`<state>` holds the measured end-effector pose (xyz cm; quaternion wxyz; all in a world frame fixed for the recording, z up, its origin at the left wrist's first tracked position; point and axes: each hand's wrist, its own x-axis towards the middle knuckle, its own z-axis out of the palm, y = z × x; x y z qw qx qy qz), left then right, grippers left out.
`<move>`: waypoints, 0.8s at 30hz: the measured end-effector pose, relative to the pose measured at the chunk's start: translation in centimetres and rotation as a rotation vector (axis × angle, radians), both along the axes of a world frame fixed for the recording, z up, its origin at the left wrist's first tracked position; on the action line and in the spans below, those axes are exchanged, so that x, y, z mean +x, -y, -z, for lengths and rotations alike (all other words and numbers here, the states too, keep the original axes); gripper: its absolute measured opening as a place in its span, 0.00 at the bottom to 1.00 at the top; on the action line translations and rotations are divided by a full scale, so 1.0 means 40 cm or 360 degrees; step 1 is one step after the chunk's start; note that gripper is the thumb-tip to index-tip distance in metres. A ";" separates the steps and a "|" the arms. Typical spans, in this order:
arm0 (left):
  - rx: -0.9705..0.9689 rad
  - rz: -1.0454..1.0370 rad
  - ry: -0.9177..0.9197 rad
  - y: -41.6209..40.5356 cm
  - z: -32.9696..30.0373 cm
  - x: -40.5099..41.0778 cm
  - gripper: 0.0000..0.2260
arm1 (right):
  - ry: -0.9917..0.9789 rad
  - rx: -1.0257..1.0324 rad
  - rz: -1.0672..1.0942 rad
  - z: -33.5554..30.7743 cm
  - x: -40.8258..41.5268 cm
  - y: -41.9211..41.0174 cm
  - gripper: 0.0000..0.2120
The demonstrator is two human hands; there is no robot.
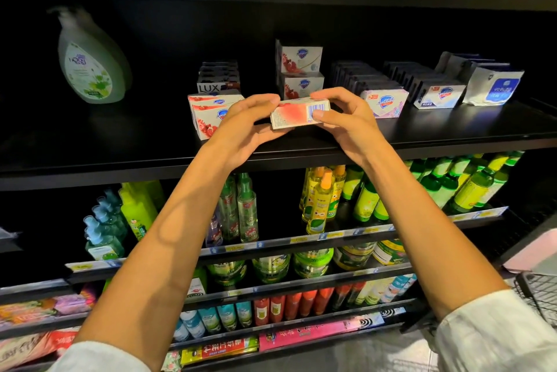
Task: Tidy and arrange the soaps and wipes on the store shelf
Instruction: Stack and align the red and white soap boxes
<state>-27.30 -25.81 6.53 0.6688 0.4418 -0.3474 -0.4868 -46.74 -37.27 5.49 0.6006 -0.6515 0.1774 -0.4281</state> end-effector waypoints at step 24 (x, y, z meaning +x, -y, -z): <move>-0.0122 -0.0062 0.0355 0.000 0.018 -0.002 0.22 | -0.0069 0.0149 -0.0088 -0.011 -0.003 -0.008 0.25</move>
